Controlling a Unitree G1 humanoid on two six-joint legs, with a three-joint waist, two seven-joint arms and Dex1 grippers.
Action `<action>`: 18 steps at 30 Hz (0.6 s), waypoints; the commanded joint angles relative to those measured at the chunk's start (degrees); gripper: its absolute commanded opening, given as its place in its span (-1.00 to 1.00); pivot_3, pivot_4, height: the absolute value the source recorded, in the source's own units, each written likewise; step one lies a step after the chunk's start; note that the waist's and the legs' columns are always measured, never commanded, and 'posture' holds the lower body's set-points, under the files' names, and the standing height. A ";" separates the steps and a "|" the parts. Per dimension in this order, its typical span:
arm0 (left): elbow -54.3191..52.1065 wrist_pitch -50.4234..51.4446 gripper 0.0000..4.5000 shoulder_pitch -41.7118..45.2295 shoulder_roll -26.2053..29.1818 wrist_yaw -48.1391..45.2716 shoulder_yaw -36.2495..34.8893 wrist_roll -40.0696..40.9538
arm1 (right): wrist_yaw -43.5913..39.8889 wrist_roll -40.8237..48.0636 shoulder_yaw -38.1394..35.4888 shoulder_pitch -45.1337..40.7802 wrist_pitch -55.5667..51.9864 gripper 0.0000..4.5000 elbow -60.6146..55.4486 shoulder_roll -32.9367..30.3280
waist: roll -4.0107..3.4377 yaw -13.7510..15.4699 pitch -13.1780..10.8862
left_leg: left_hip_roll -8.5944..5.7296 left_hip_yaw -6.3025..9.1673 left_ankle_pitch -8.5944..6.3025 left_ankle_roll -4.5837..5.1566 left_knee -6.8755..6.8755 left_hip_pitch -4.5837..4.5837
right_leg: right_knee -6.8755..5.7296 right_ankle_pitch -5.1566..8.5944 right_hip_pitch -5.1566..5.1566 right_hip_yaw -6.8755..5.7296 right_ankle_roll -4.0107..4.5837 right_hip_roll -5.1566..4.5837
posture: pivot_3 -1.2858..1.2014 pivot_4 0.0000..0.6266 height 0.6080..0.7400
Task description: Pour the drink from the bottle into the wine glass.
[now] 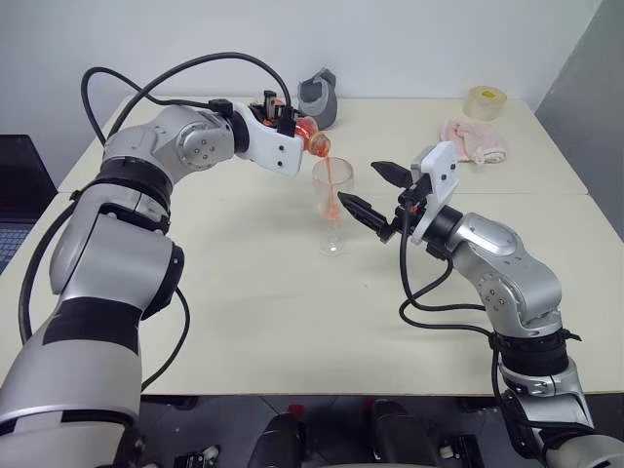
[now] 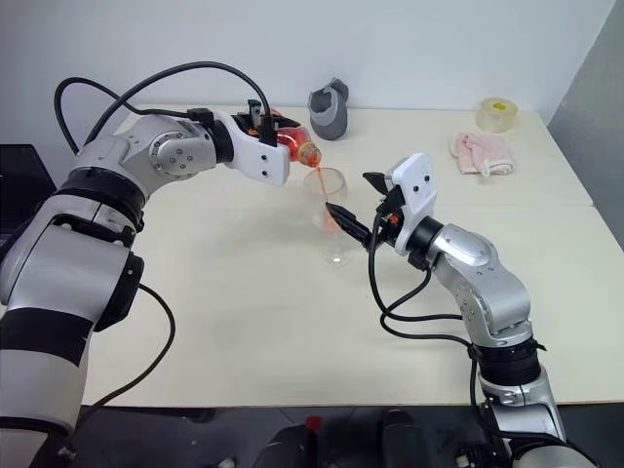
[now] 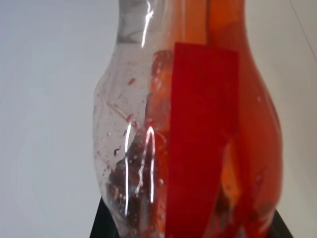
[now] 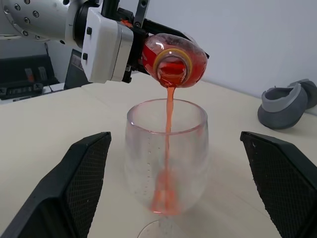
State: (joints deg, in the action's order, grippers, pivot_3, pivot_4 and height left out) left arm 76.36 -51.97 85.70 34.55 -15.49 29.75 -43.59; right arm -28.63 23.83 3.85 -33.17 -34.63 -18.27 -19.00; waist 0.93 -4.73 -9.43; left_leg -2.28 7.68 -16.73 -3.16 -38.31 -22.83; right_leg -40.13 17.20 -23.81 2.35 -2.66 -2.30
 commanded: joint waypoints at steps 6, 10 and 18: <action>-0.64 -1.52 -0.55 3.54 1.54 2.95 0.84 -0.92 | -0.75 0.04 0.13 -1.07 1.33 1.00 -1.32 0.40 | 0.00 -0.01 0.00 | -0.01 -0.01 0.00 0.00 -0.09 -0.05 | -0.07 0.00 -0.05 0.01 0.00 0.00 | 0.03 -0.52 1.00; -0.49 -1.67 -0.55 3.73 1.80 3.15 1.12 -1.21 | -0.87 0.16 0.40 -0.86 1.21 1.00 -1.84 0.36 | 0.00 -0.01 0.00 | -0.02 -0.01 0.00 0.00 -0.21 -0.12 | -0.18 0.00 -0.12 0.02 0.00 -0.01 | 0.03 -0.52 1.00; -0.47 -1.90 -0.55 4.70 2.75 4.61 2.32 -2.84 | -1.15 -0.14 0.60 -0.97 1.63 1.00 -1.47 0.39 | 0.00 -0.05 0.00 | -0.06 -0.05 -0.01 0.02 -0.45 -0.20 | -0.61 0.04 -0.27 0.07 -0.06 -0.03 | 0.03 -0.52 1.00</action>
State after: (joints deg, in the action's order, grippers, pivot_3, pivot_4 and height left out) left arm 76.40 -53.30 87.30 36.18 -12.51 32.25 -46.39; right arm -29.44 23.77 4.55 -33.16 -34.32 -18.25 -18.91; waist 0.93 -4.77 -9.43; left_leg -2.34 7.63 -16.74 -3.15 -38.77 -23.03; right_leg -40.74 17.24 -24.08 2.41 -2.73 -2.32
